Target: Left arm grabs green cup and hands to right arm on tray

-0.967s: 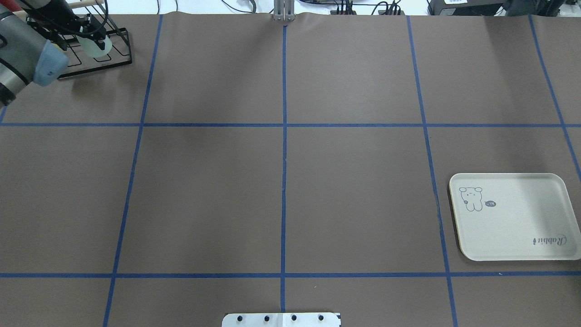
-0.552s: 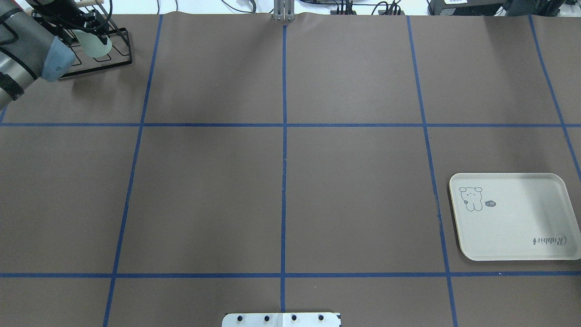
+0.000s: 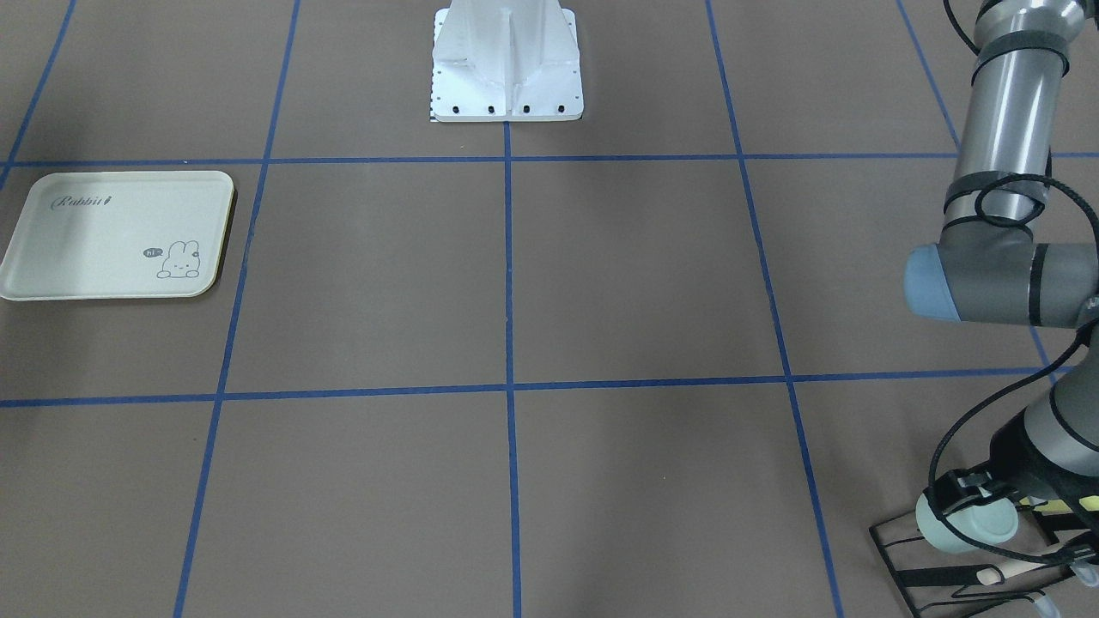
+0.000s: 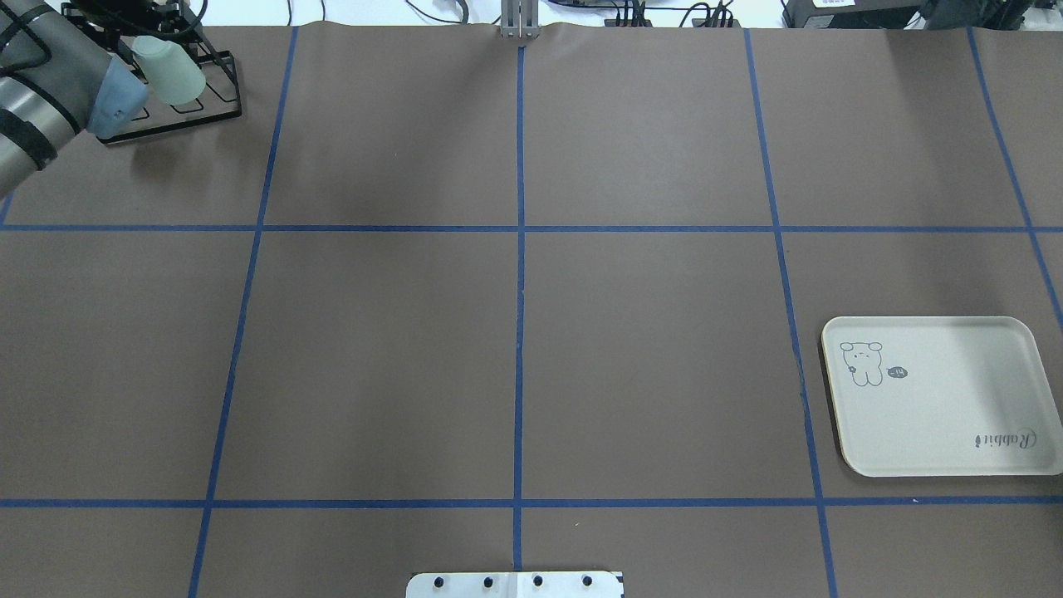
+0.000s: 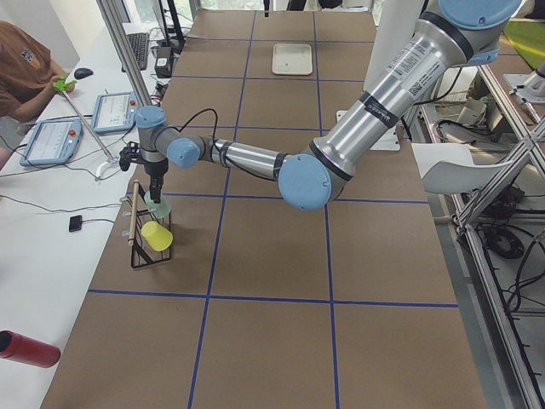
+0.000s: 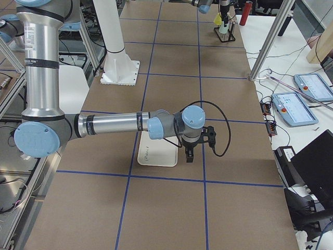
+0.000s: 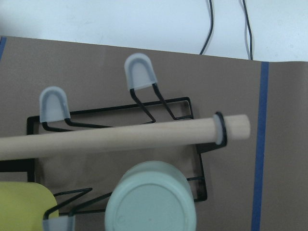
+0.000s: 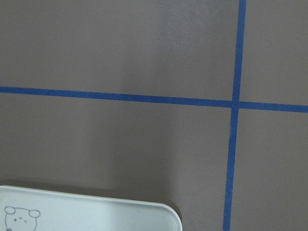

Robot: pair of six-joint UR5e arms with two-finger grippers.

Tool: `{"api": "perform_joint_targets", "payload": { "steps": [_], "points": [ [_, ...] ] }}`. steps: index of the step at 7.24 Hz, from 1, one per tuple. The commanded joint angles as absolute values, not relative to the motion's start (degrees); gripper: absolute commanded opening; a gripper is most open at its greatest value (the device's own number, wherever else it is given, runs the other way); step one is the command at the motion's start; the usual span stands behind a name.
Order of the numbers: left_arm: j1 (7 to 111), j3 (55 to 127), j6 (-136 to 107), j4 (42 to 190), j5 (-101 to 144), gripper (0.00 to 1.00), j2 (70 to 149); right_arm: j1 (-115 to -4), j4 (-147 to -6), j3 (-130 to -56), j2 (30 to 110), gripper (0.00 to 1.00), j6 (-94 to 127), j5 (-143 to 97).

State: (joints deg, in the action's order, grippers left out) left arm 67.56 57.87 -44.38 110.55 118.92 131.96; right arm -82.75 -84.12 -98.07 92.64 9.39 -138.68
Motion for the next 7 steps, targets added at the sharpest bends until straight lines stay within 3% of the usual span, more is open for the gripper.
{"api": "perform_joint_targets", "payload": {
  "steps": [1, 7],
  "points": [
    [67.5, 55.73, -44.74, 112.58, 117.52, 0.99, 132.19, -82.71, -84.11, -98.09, 92.64, 1.0, 9.32, -138.78],
    [67.5, 54.41, -44.91, 112.59, 117.42, 0.95, 133.15, -82.79, -84.02, -98.09, 92.72, 1.0, 9.23, -139.39]
  ]
}}
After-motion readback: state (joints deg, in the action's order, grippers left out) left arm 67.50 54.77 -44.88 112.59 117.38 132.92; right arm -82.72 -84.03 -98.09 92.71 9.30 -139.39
